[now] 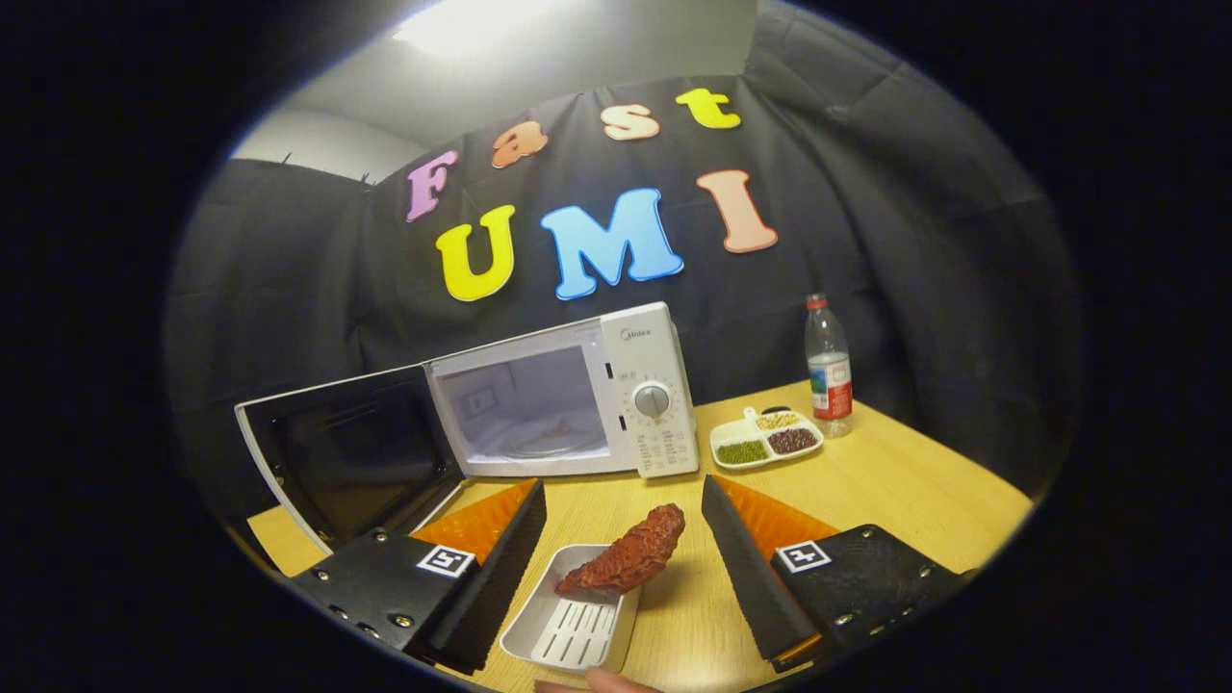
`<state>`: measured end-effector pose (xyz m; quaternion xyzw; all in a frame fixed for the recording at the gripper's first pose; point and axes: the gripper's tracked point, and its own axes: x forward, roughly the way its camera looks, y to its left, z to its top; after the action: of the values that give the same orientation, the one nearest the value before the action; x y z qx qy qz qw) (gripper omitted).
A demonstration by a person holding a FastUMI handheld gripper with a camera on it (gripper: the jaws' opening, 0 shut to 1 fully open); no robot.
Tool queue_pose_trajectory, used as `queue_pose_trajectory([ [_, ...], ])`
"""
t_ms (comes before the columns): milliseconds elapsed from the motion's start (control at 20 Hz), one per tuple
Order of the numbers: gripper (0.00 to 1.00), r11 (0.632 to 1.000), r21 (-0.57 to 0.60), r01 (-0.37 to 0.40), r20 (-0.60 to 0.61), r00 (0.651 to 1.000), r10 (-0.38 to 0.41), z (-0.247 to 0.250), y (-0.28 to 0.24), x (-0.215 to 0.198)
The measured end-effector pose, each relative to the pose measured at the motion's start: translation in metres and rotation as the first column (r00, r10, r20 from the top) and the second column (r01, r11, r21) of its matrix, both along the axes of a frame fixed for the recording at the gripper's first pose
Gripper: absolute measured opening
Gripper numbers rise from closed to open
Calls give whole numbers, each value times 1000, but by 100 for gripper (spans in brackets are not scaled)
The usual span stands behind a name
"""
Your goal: Open the microwave, put the food inside, and close the microwave door.
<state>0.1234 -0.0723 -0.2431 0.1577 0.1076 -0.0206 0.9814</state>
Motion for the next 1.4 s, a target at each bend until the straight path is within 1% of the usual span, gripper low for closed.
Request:
queue_pose_trajectory([
  [150, 97, 993, 117, -18, -54, 998, 24, -26, -5, 19],
  [200, 97, 987, 161, -26, -74, 997, 39, -33, -5, 23],
  [250, 97, 976, 213, -47, -69, 996, 63, -36, -1, 27],
  [350, 74, 964, 266, -22, -78, 996, 45, -42, -7, 37],
  [400, 74, 958, 286, -25, -85, 995, 52, -46, -6, 40],
  [500, 74, 931, 360, -55, -95, 991, 95, -53, 4, 42],
  [550, 74, 918, 393, -56, -100, 990, 103, -56, 7, 44],
  [600, 74, 909, 415, -37, -106, 990, 89, -60, 2, 48],
  [650, 48, 904, 427, -17, -115, 991, 73, -65, -3, 51],
  [700, 35, 898, 440, -16, -117, 990, 75, -64, -2, 49],
  [750, 31, 896, 444, -20, -115, 990, 79, -64, 0, 49],
  [800, 31, 883, 468, -28, -110, 990, 90, -61, 4, 44],
  [850, 22, 871, 490, -36, -102, 990, 98, -55, 5, 42],
  [900, 17, 866, 498, -37, -96, 991, 97, -52, 6, 42],
  [1000, 17, 862, 507, -34, -94, 991, 94, -47, 8, 43],
  [1100, 17, 840, 541, -37, -85, 991, 98, -37, 11, 43],
  [1150, 17, 840, 542, -37, -77, 993, 93, -29, 12, 41],
  [1300, 17, 901, 432, -42, -77, 994, 83, -25, 17, 35],
  [1350, 10, 905, 423, -46, -81, 993, 88, -24, 16, 37],
  [1400, 10, 907, 419, -43, -90, 992, 88, -25, 16, 35],
])
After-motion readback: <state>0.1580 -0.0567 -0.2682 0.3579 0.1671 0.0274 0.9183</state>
